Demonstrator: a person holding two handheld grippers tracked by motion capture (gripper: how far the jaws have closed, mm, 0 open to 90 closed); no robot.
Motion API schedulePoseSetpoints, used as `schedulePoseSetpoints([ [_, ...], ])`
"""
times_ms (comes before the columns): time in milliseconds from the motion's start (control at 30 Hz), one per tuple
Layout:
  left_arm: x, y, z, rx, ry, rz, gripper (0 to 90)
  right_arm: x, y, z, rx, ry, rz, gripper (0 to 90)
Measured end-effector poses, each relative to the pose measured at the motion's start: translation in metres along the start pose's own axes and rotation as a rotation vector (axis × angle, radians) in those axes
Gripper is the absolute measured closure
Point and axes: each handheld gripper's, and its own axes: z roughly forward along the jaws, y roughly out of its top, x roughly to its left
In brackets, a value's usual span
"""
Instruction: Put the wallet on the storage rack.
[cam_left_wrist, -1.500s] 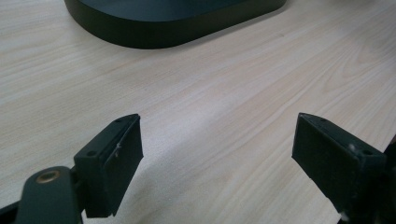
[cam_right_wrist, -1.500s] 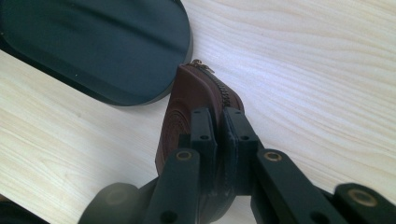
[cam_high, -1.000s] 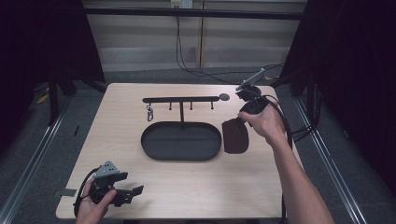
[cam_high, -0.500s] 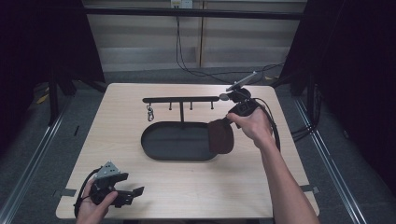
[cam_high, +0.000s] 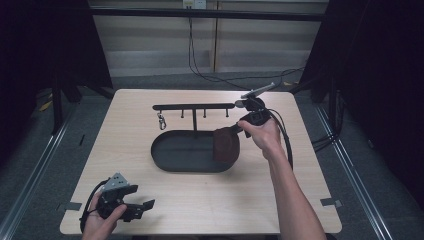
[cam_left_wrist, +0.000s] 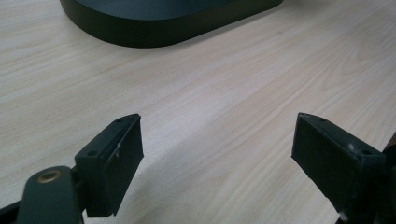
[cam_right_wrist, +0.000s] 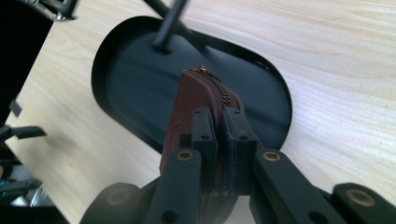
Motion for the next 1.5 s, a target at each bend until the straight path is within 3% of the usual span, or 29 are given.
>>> schedulePoseSetpoints([
  [100, 0.0, 0.001, 0.001, 0.001, 0.0, -0.001, 16.4, -0.004, -0.001, 0.006, -0.006, 0.004, 0.023, 84.5],
  [733, -0.001, 0.001, 0.001, -0.002, -0.01, 0.002, 16.4, -0.015, -0.014, 0.051, -0.067, 0.073, 0.049, 84.7],
  [800, -0.001, 0.001, -0.001, -0.025, -0.007, -0.002, 17.0, -0.016, -0.014, 0.052, -0.068, 0.075, 0.051, 84.6],
  [967, 0.0, 0.002, 0.0, -0.023, -0.011, -0.013, 16.9, -0.024, -0.017, 0.056, -0.092, 0.055, 0.054, 84.5],
  [1100, 0.0, 0.002, 0.001, -0.009, -0.022, -0.006, 16.7, -0.031, -0.02, 0.068, -0.096, 0.097, 0.08, 84.1],
  [1200, 0.001, 0.002, 0.002, -0.006, -0.025, -0.014, 16.6, -0.032, -0.025, 0.079, -0.101, 0.101, 0.09, 82.9],
  [1267, 0.0, 0.002, 0.001, -0.008, -0.027, -0.012, 16.3, -0.033, -0.03, 0.085, -0.109, 0.07, 0.085, 81.4],
  [1433, 0.0, 0.002, 0.002, -0.006, -0.032, -0.012, 16.3, -0.035, -0.035, 0.086, -0.126, 0.046, 0.072, 76.5],
  [1500, 0.0, 0.002, 0.003, -0.003, -0.032, -0.018, 16.3, -0.037, -0.037, 0.086, -0.106, 0.056, 0.068, 75.6],
])
